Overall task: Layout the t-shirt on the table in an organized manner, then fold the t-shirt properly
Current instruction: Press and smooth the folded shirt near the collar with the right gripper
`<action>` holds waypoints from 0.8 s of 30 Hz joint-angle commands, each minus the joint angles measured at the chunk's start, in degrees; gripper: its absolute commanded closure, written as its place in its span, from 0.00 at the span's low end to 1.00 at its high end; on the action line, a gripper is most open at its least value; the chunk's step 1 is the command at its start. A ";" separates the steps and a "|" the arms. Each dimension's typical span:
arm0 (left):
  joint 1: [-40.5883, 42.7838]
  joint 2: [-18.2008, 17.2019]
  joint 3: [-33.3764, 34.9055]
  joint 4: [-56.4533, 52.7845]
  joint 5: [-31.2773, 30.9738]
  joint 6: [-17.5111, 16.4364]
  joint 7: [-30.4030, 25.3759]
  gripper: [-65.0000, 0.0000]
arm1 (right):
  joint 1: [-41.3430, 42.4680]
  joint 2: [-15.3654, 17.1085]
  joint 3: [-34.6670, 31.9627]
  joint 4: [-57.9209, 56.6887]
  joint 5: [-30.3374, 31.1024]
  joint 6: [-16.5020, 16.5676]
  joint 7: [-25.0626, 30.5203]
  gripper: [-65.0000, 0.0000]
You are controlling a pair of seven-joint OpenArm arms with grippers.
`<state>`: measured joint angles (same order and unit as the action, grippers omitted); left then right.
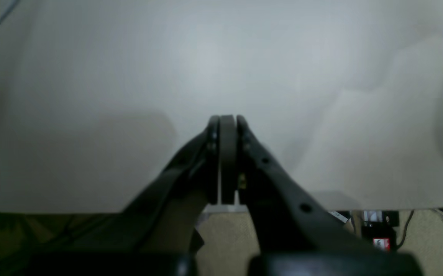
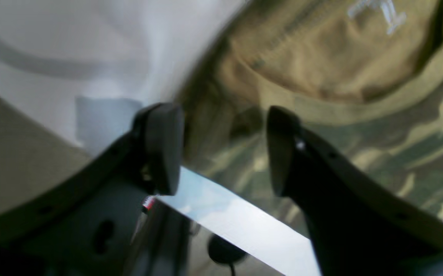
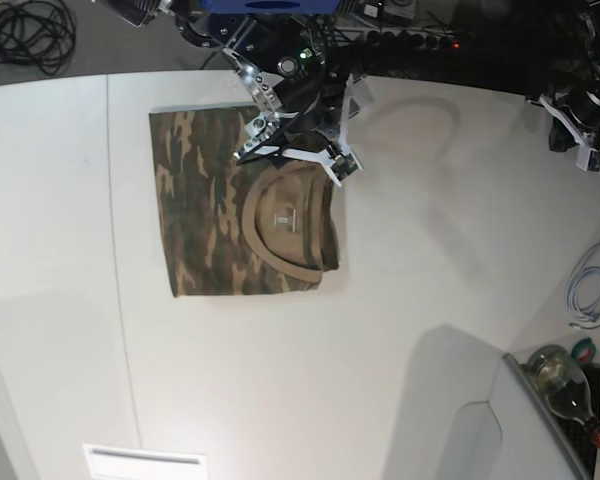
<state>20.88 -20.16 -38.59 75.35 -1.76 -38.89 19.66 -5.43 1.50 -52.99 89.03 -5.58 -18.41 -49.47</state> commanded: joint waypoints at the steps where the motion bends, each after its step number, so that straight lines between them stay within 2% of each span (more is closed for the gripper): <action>1: -0.18 -1.16 -0.49 0.74 -0.83 0.26 -1.24 1.00 | 0.38 -0.75 0.03 0.59 -0.17 0.08 0.73 0.56; 8: -0.18 -0.98 -0.49 0.91 -0.92 0.26 -1.24 1.00 | 0.02 -1.37 0.11 -0.02 -0.17 0.08 0.73 0.59; 10: -0.27 -0.89 -0.49 0.82 -0.92 0.26 -1.24 1.00 | 0.02 -1.37 0.11 -0.02 -0.17 0.08 0.73 0.71; 12: -0.27 -0.89 -0.49 0.82 -0.92 0.26 -1.24 1.00 | -0.06 -1.37 0.11 -0.02 -0.17 0.08 0.73 0.95; 13: -0.27 -0.89 -0.49 0.74 -0.92 0.26 -1.24 1.00 | -0.06 -1.37 0.11 -0.02 -0.17 0.08 0.73 1.00; 21: -0.44 -1.07 -0.49 0.65 -0.92 0.26 -1.24 1.00 | -3.40 -0.93 0.03 5.43 -0.17 0.08 0.02 0.99; 24: -0.53 -1.07 -0.49 0.65 -0.92 0.26 -1.24 1.00 | -4.28 1.10 0.03 8.94 -0.17 0.08 -1.38 0.99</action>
<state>20.45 -20.01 -38.59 75.24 -1.87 -39.00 19.44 -7.88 2.66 -52.21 96.79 -4.45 -19.79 -51.62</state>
